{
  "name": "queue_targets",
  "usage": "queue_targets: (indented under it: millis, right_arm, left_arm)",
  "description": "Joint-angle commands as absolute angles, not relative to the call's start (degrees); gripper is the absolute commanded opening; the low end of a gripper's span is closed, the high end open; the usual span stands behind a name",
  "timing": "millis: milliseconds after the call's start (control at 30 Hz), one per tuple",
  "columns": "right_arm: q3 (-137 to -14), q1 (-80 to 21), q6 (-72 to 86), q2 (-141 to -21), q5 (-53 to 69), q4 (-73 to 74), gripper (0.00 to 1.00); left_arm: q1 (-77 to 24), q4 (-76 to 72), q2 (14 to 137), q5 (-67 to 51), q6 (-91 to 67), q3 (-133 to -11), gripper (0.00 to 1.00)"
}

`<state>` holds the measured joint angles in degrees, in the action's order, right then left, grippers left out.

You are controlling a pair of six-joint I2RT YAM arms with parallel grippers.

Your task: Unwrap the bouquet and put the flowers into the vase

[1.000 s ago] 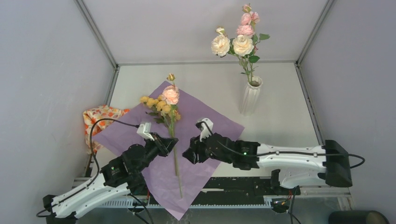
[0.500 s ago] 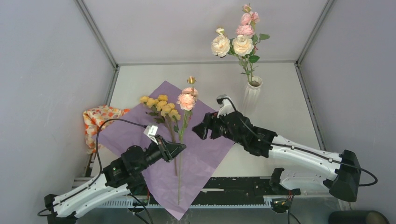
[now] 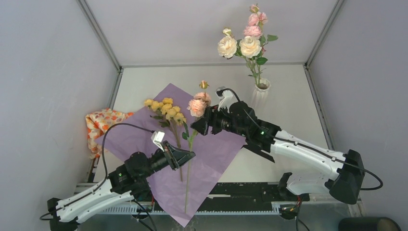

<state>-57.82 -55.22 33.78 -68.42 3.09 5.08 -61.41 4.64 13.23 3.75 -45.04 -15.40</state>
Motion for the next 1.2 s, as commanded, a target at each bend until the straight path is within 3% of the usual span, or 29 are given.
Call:
queue_targets:
  millis: [0, 133, 233, 333, 533, 567, 733, 1033, 1167]
  right_arm:
    - [-59.8, -53.6, 34.1, -70.6, 7.3, 2.2, 0.73]
    - [-59.9, -53.0, 34.4, -72.2, 9.2, 0.6, 0.65]
    - [-61.4, -52.7, 34.0, -73.4, 10.1, 0.6, 0.54]
    - [-63.4, -52.6, 33.8, -74.0, 11.2, 0.6, 0.31]
    - [-65.3, -52.9, 34.1, -73.7, 13.0, 1.3, 0.09]
    - [-65.4, -53.1, 34.0, -73.6, 12.8, 1.8, 0.02]
    - [-66.3, -53.9, 32.6, -70.9, 9.9, 5.7, 0.00]
    - [-70.0, -54.8, 25.3, -56.8, -4.1, 19.2, 0.00]
    - [-73.4, -55.1, 21.2, -49.9, -12.8, 23.3, 0.00]
  left_arm:
    - [-62.2, -0.9, 13.0, 2.0, -45.0, -15.3, 0.11]
    - [-62.7, -2.0, 13.2, 1.6, -44.8, -15.4, 0.11]
    - [-62.9, -2.2, 13.8, 1.3, -44.9, -15.3, 0.11]
    - [-63.4, -2.7, 14.4, 1.2, -45.1, -15.0, 0.11]
    - [-63.6, -2.9, 14.9, 2.2, -46.0, -13.9, 0.13]
    - [-63.6, -2.7, 15.0, 2.6, -46.3, -13.8, 0.15]
    - [-63.6, -0.5, 15.7, 2.4, -45.9, -15.5, 0.34]
    - [-63.7, 13.2, 11.1, 7.1, -42.5, -22.6, 0.46]
    - [-63.6, 14.2, 11.2, 9.7, -43.5, -21.5, 0.45]
